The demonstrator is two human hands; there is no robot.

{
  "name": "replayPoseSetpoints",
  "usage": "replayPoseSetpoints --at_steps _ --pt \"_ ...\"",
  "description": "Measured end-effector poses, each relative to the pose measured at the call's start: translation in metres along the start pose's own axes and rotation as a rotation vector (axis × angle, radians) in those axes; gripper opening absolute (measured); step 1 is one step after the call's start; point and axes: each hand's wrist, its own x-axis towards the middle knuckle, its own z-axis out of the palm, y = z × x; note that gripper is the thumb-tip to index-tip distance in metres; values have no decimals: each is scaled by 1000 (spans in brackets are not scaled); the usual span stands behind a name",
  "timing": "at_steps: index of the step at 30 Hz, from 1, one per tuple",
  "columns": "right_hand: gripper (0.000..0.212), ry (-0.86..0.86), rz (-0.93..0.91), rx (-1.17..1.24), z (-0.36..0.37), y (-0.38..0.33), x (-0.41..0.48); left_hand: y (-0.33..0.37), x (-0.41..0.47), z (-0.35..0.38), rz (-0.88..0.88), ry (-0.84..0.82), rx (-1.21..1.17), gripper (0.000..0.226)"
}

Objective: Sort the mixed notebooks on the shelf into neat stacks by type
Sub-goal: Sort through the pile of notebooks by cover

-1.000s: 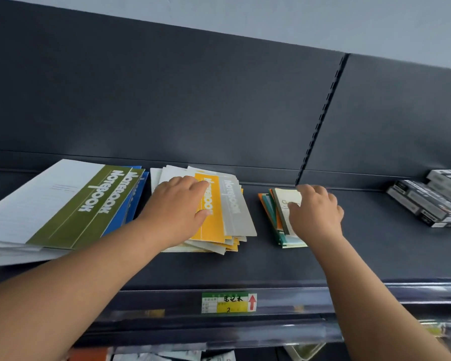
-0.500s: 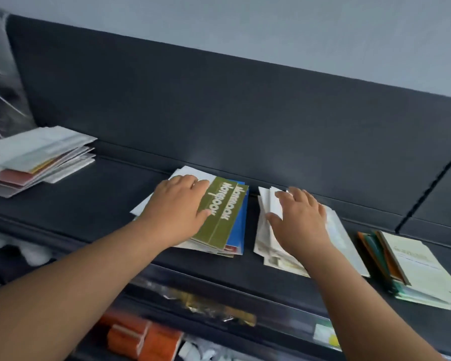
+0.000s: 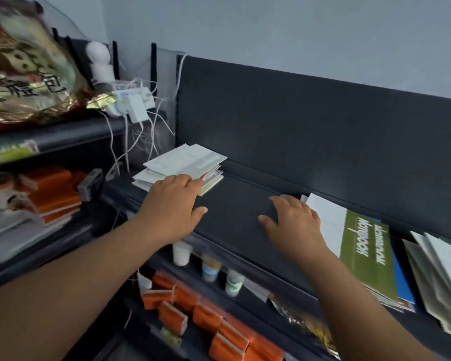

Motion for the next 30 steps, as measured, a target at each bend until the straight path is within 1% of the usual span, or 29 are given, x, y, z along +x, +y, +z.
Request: replayPoseSetpoints --at_steps 4,8,11,15,20,22,25,27,30 --pt "55 -39 -19 36 18 -46 18 -48 -2 -4 -41 -4 -6 51" --pt "56 -81 -29 50 28 -75 42 -82 8 1 -85 -17 -25 56" --pt "55 -90 -35 64 36 -87 65 -100 25 9 -112 -14 -23 57" --pt "48 -97 -36 107 51 -96 104 -121 54 23 -146 -32 -25 56" --pt "52 -131 -16 221 77 -104 155 -147 93 43 -177 -46 -23 56" --pt "52 -153 1 264 87 -106 171 -156 107 54 -192 -56 -38 57" --pt "52 -178 50 344 98 -110 188 -166 125 69 -192 -114 -60 57" --pt "53 -197 102 385 103 -114 198 -172 138 77 -185 -173 -56 56" --pt "49 -195 202 431 111 -121 210 -180 156 88 -140 -233 -66 57"
